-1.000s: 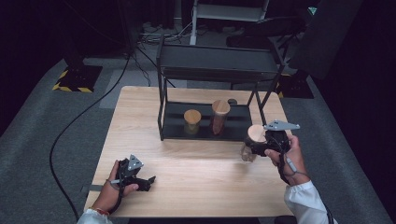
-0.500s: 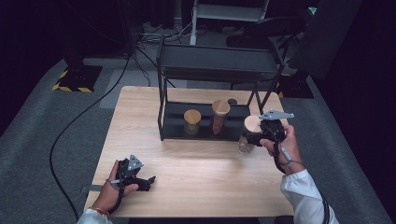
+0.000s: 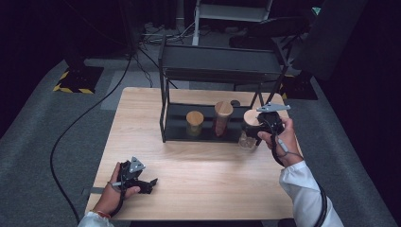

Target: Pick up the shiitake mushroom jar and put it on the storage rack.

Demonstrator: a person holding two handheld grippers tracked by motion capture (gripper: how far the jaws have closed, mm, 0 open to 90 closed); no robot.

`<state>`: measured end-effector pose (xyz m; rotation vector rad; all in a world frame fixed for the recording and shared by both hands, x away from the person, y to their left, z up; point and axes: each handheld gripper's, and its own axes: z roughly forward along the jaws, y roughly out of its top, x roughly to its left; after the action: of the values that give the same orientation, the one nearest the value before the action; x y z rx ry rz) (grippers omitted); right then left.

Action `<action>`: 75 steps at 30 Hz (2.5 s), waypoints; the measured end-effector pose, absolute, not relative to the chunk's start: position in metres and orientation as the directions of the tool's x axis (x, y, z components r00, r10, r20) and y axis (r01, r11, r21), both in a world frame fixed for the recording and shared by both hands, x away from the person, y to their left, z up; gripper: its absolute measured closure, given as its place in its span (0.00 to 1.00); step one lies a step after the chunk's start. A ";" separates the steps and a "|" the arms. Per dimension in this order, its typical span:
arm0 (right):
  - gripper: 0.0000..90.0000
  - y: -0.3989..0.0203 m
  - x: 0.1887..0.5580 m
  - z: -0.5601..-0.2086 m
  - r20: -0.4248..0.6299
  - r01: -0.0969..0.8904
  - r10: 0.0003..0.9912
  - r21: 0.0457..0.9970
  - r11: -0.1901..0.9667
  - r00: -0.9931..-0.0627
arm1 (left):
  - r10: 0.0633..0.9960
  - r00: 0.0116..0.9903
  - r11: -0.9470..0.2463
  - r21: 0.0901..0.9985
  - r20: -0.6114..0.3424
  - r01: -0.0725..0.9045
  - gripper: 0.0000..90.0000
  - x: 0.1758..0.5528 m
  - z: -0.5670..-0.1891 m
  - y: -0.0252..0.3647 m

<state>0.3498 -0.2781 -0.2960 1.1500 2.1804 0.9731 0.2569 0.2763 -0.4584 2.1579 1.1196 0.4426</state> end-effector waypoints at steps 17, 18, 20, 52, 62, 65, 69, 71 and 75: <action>0.27 -0.267 0.381 -0.299 -0.090 0.529 0.861 0.756 0.386 -0.500 | 0.817 0.577 -0.418 0.688 -0.002 0.594 0.00 0.257 -0.458 0.276; 0.27 -0.266 0.383 -0.299 -0.092 0.533 0.864 0.753 0.386 -0.496 | 0.817 0.577 -0.417 0.687 -0.003 0.595 0.00 0.257 -0.458 0.276; 0.27 -0.264 0.387 -0.301 -0.093 0.538 0.868 0.751 0.384 -0.488 | 0.817 0.577 -0.418 0.687 -0.002 0.594 0.00 0.257 -0.458 0.276; 0.27 -0.248 0.430 -0.327 -0.078 0.594 0.901 0.727 0.345 -0.427 | 0.817 0.577 -0.418 0.687 -0.002 0.594 0.00 0.257 -0.458 0.276; 0.27 -0.248 0.434 -0.335 -0.061 0.599 0.907 0.732 0.325 -0.417 | 0.817 0.577 -0.418 0.687 -0.002 0.594 0.00 0.257 -0.458 0.276; 0.27 -0.250 0.434 -0.336 -0.052 0.600 0.908 0.734 0.316 -0.415 | 0.817 0.577 -0.418 0.687 -0.002 0.594 0.00 0.257 -0.458 0.276; 0.27 -0.253 0.434 -0.337 -0.049 0.597 0.906 0.737 0.317 -0.421 | 0.817 0.577 -0.418 0.687 -0.002 0.594 0.00 0.257 -0.458 0.276; 0.27 -0.254 0.434 -0.338 -0.048 0.598 0.908 0.738 0.313 -0.417 | 0.817 0.577 -0.418 0.687 -0.003 0.594 0.00 0.257 -0.458 0.276; 0.26 -0.257 0.434 -0.340 -0.046 0.599 0.909 0.738 0.310 -0.414 | 0.817 0.577 -0.418 0.687 -0.003 0.594 0.00 0.257 -0.458 0.276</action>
<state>0.4344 -0.2565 -0.3399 1.3364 2.1228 0.9001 0.2570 0.2764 -0.4584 2.1581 1.1191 0.4419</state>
